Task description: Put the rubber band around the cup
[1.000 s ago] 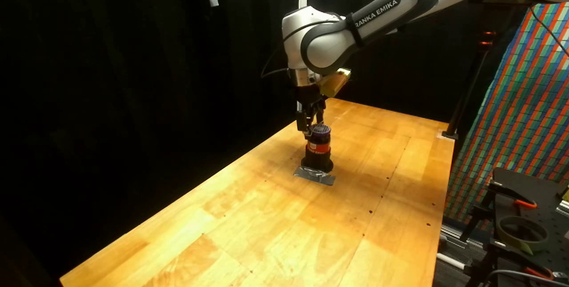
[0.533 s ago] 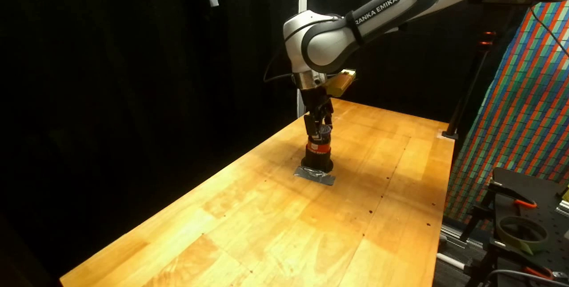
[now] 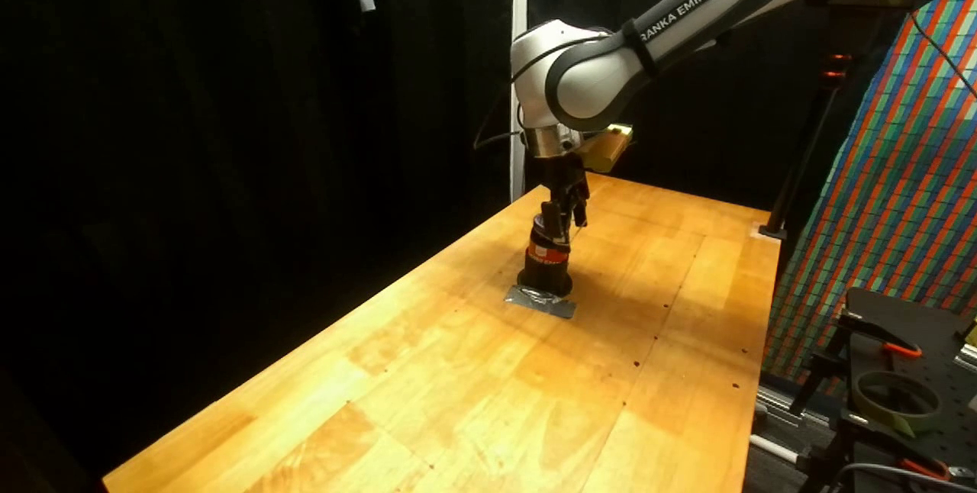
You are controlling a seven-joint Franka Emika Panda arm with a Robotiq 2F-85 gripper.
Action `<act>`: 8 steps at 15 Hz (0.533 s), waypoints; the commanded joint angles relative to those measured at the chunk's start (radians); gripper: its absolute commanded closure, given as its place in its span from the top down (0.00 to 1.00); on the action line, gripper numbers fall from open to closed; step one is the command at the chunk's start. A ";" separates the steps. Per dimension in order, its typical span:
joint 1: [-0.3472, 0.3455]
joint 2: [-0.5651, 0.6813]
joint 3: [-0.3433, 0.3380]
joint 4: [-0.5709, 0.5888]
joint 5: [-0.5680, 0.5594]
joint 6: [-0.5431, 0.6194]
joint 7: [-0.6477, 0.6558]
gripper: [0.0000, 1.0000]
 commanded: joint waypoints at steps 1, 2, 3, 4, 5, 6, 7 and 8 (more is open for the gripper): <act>-0.014 -0.134 -0.003 -0.218 0.021 0.131 0.007 0.75; -0.016 -0.158 -0.003 -0.264 0.022 0.188 0.009 0.73; -0.018 -0.177 -0.002 -0.305 0.025 0.238 0.009 0.66; -0.020 -0.201 0.000 -0.353 0.028 0.294 0.008 0.58; -0.023 -0.223 0.001 -0.399 0.032 0.352 0.005 0.49; -0.024 -0.246 0.001 -0.452 0.035 0.430 0.012 0.42; -0.022 -0.271 -0.001 -0.504 0.034 0.504 0.019 0.34; -0.016 -0.291 -0.006 -0.551 0.026 0.576 0.033 0.27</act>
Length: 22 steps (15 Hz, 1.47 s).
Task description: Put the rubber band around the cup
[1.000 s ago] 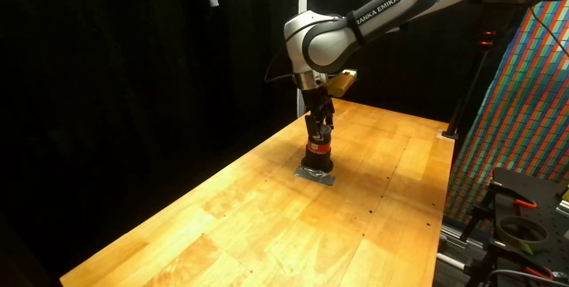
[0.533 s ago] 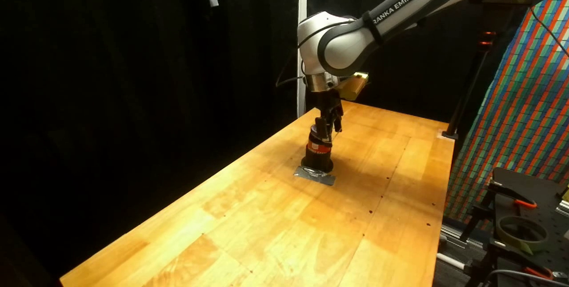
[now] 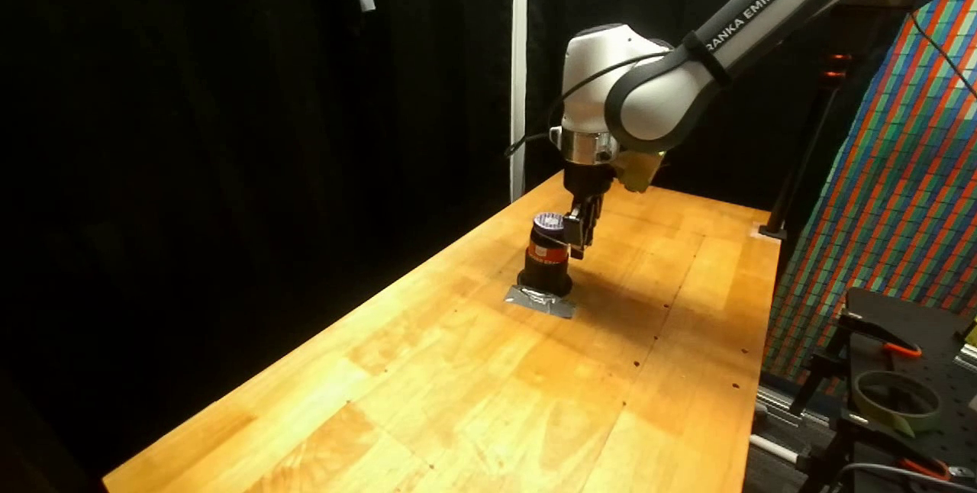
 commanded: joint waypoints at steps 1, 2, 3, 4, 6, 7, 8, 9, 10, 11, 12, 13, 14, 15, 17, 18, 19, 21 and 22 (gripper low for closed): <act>0.008 -0.136 -0.015 -0.244 -0.003 0.251 0.042 0.18; 0.012 -0.154 -0.022 -0.290 -0.011 0.321 0.051 0.12; 0.020 -0.183 -0.032 -0.350 -0.021 0.409 0.070 0.09; 0.025 -0.207 -0.040 -0.391 -0.027 0.493 0.079 0.07; 0.054 -0.243 -0.080 -0.482 -0.066 0.665 0.105 0.01; 0.070 -0.259 -0.109 -0.525 -0.121 0.752 0.146 0.07; 0.109 -0.270 -0.168 -0.563 -0.173 0.838 0.172 0.07; 0.160 -0.274 -0.242 -0.593 -0.220 0.922 0.188 0.09; 0.220 -0.272 -0.329 -0.618 -0.234 1.007 0.177 0.08; 0.265 -0.262 -0.387 -0.638 -0.208 1.093 0.123 0.09; 0.289 -0.244 -0.411 -0.660 -0.163 1.176 0.068 0.09; 0.309 -0.225 -0.427 -0.685 -0.129 1.262 0.030 0.09; 0.312 -0.201 -0.421 -0.706 -0.118 1.342 0.017 0.08; 0.317 -0.179 -0.415 -0.730 -0.116 1.415 0.008 0.07; 0.151 -0.169 -0.210 -0.766 -0.102 1.507 -0.053 0.08; 0.110 -0.156 -0.158 -0.772 -0.141 1.544 -0.044 0.09; 0.081 -0.136 -0.116 -0.775 -0.157 1.580 -0.043 0.09; 0.036 -0.089 -0.061 -0.767 -0.174 1.656 -0.054 0.09; 0.017 -0.074 -0.043 -0.761 -0.187 1.674 -0.063 0.08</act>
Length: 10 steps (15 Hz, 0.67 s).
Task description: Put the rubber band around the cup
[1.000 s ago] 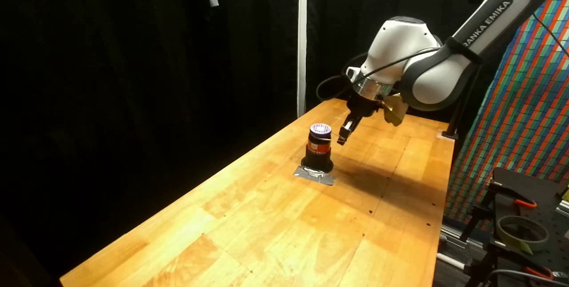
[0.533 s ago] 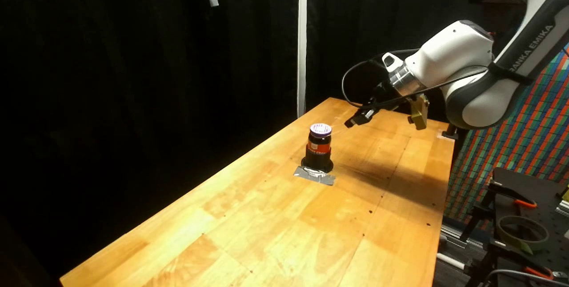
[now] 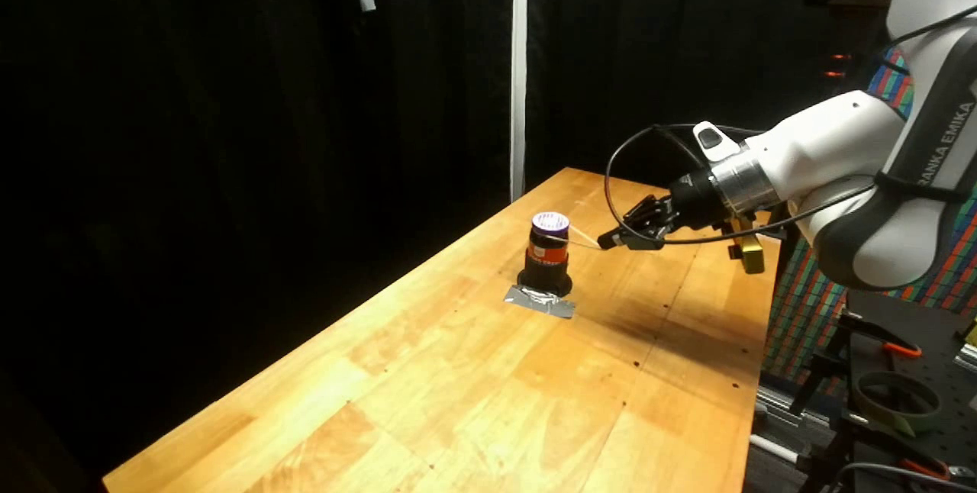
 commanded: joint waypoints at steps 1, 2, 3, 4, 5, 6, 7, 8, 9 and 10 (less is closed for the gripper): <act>-0.081 0.060 0.080 0.002 -0.033 0.118 -0.048 0.09; -0.088 0.078 0.089 0.011 -0.028 0.127 -0.063 0.08; -0.097 0.089 0.096 0.021 -0.033 0.120 -0.071 0.09; -0.103 0.099 0.101 0.028 -0.031 0.119 -0.078 0.09; -0.108 0.109 0.105 0.037 -0.032 0.122 -0.088 0.10; -0.108 0.119 0.108 0.045 -0.022 0.134 -0.100 0.20; -0.105 0.129 0.112 0.058 -0.011 0.146 -0.108 0.24; -0.105 0.137 0.113 0.070 -0.010 0.150 -0.114 0.16; -0.102 0.149 0.113 0.084 -0.001 0.167 -0.124 0.15; -0.099 0.156 0.113 0.098 0.006 0.174 -0.131 0.10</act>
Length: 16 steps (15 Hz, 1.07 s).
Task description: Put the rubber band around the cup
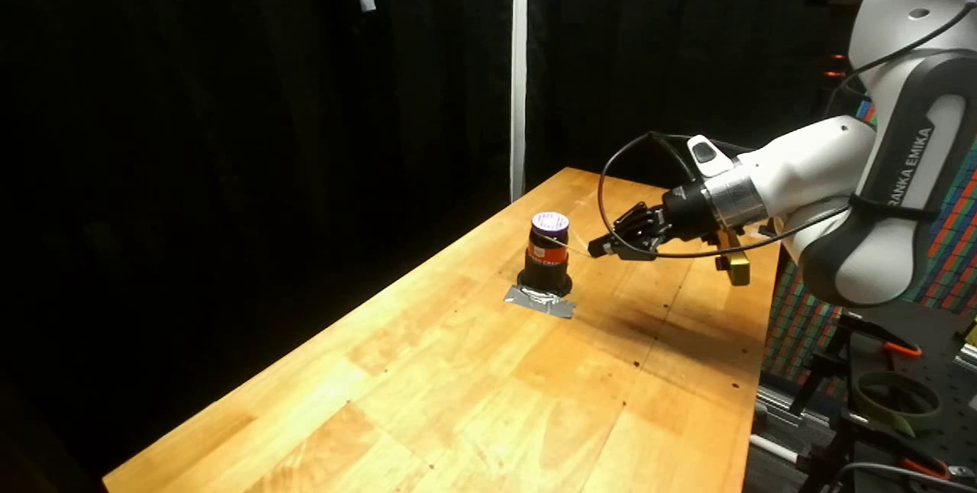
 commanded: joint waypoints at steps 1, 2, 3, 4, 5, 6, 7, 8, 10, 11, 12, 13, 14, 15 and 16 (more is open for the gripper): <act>-0.001 0.052 0.023 0.054 0.033 0.074 -0.050 0.09; 0.003 0.057 0.020 0.065 0.044 0.075 -0.061 0.07; 0.004 0.058 0.020 0.074 0.050 0.062 -0.064 0.13; 0.004 0.064 0.019 0.084 0.049 0.057 -0.071 0.32; 0.003 0.069 0.019 0.091 0.049 0.059 -0.074 0.33; 0.004 0.076 0.020 0.099 0.051 0.063 -0.077 0.40; 0.005 0.081 0.021 0.105 0.053 0.063 -0.078 0.47; 0.006 0.089 0.020 0.113 0.054 0.067 -0.082 0.54; 0.008 0.104 0.021 0.127 0.063 0.086 -0.085 0.69; 0.010 0.111 0.020 0.134 0.070 0.093 -0.087 0.78; 0.012 0.121 0.021 0.144 0.081 0.104 -0.087 0.84; 0.016 0.131 0.020 0.153 0.095 0.113 -0.092 0.91; 0.020 0.141 0.017 0.161 0.105 0.124 -0.098 0.99; 0.022 0.150 0.017 0.168 0.112 0.135 -0.101 1.00; 0.024 0.162 0.017 0.178 0.124 0.153 -0.103 1.00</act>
